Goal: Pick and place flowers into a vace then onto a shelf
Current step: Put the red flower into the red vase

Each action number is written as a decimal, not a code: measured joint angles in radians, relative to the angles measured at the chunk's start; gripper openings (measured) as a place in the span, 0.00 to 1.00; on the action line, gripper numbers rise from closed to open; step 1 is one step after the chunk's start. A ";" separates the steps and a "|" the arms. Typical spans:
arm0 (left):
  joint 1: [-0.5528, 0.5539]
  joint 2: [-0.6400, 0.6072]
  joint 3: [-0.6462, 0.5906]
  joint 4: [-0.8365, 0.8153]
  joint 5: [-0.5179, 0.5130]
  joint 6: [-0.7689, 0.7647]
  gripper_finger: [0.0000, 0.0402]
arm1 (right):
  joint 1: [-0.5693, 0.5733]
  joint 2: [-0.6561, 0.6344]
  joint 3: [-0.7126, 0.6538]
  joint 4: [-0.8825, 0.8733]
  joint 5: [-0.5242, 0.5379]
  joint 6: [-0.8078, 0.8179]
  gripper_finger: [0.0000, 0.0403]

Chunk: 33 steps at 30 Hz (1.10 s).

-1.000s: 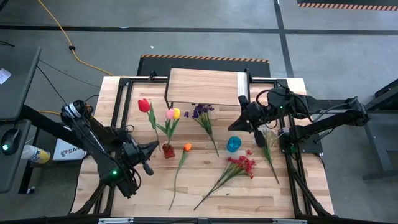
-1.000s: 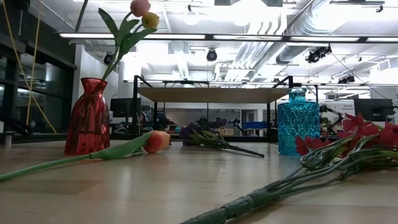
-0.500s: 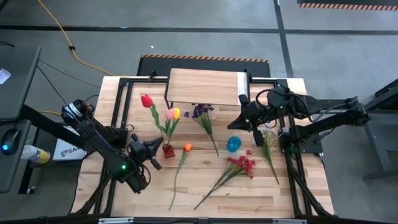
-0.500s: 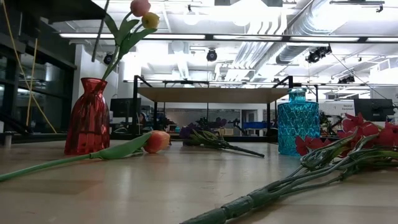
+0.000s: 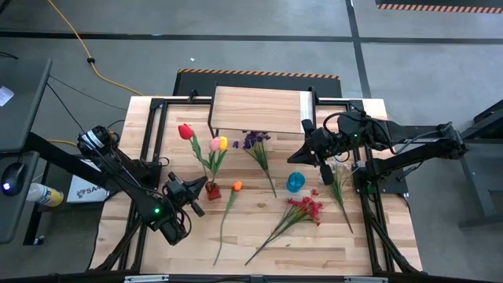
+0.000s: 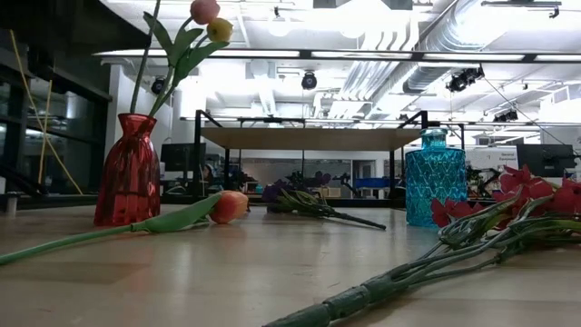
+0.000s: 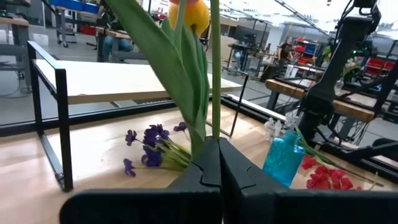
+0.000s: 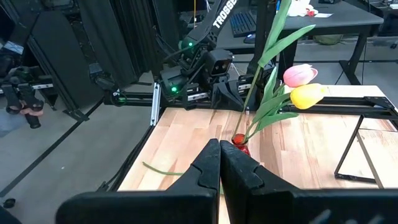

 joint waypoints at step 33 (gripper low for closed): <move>0.000 0.039 -0.045 0.082 0.206 -0.011 0.10 | -0.001 0.002 0.000 0.037 0.029 -0.009 0.00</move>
